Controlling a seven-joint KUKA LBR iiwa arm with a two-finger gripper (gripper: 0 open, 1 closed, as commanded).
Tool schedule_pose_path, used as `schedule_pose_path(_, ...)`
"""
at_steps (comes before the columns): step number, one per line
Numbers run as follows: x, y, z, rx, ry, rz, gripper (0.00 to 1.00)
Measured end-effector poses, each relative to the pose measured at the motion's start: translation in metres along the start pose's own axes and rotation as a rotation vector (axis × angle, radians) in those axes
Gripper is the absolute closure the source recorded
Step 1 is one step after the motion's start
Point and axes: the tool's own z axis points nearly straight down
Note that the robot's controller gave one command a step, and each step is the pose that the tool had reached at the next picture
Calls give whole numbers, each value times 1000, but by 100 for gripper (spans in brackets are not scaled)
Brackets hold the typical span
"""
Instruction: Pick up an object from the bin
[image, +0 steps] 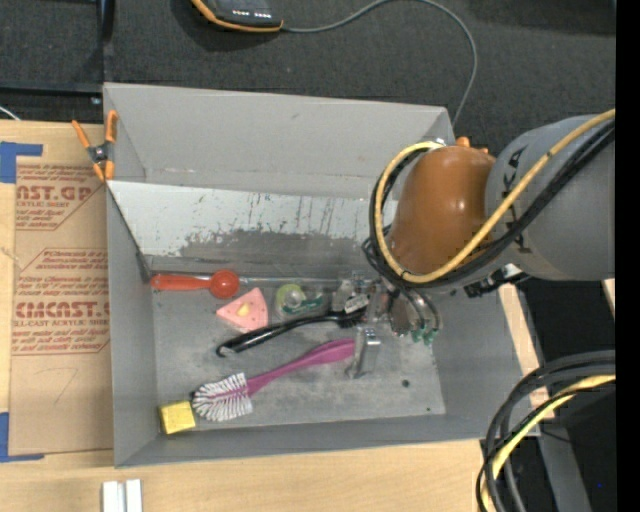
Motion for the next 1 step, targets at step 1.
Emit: schedule_pose_path(1, 0, 0, 0, 0, 0, 0, 0)
